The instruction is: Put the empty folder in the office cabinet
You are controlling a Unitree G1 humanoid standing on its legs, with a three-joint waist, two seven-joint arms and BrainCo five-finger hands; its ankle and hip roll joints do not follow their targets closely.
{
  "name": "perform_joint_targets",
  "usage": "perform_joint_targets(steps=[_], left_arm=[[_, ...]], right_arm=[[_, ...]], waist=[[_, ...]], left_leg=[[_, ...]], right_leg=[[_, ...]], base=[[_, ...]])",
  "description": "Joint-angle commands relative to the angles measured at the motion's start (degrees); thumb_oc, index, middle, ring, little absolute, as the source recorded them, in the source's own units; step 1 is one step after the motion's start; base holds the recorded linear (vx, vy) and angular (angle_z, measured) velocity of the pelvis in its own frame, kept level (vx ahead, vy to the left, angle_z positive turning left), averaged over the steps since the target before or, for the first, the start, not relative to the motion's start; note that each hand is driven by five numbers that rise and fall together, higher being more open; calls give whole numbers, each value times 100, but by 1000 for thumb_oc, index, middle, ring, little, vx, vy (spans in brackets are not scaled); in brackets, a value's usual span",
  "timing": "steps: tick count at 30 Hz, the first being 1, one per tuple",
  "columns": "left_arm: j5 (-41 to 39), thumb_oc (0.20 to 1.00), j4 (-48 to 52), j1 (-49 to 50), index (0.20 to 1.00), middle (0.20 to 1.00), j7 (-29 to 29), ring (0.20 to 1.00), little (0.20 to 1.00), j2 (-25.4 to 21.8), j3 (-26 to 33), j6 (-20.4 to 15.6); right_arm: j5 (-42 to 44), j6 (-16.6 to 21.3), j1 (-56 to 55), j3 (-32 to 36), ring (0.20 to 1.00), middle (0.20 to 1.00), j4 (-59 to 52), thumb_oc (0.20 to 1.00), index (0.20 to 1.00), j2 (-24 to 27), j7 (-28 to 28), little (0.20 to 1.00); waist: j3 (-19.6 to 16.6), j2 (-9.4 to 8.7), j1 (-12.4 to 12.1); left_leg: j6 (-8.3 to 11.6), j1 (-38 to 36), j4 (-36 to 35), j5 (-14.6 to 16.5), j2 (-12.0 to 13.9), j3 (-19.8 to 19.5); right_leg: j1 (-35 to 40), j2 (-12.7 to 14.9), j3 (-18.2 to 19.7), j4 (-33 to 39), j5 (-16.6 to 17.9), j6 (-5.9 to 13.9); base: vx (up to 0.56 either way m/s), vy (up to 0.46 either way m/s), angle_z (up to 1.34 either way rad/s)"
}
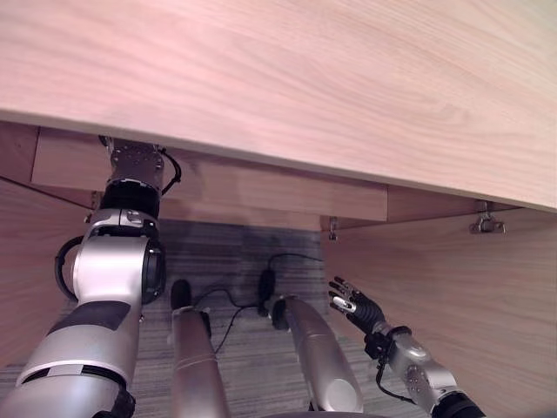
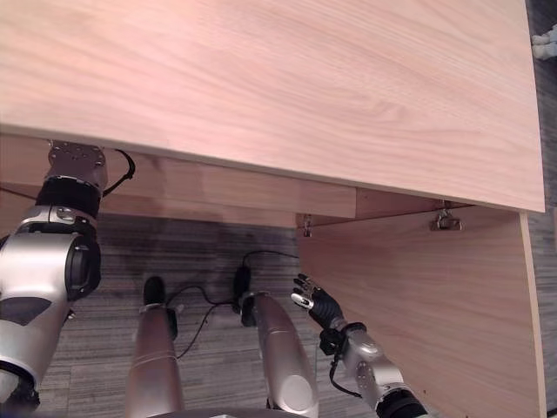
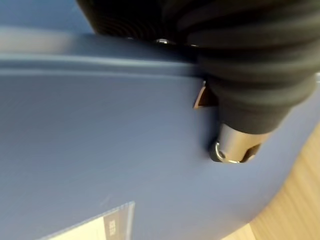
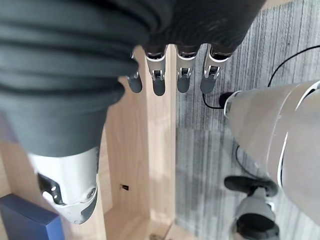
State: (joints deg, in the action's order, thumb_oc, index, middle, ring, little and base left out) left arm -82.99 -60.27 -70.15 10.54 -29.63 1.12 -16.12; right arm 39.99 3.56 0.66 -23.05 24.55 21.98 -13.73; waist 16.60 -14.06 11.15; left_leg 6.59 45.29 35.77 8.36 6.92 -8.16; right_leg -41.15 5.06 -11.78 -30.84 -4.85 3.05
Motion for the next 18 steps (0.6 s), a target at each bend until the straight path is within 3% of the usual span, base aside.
perform_joint_targets(steps=[1, 18], left_arm=[[-65, 200, -106, -751, 200, 200, -133, 200, 200, -466, -57, -210], [-148, 200, -102, -908, 200, 200, 12, 200, 200, -388, -52, -252]], right_arm=[[361, 198, -239, -80, 1000, 1000, -316, 1000, 1000, 249, -35, 1000], [667, 282, -324, 128, 1000, 1000, -868, 1000, 1000, 519, -33, 1000]], waist=[[-391, 130, -6], [-652, 239, 106]], left_leg=[[-543, -9, 415, 858, 9, -72], [-537, 837, 1329, 1208, 147, -267]], right_leg=[[14, -47, 170, -334, -495, 357], [-841, -228, 97, -1104, -883, 173]], base=[[-10, 11, -5], [-1, -2, -1]])
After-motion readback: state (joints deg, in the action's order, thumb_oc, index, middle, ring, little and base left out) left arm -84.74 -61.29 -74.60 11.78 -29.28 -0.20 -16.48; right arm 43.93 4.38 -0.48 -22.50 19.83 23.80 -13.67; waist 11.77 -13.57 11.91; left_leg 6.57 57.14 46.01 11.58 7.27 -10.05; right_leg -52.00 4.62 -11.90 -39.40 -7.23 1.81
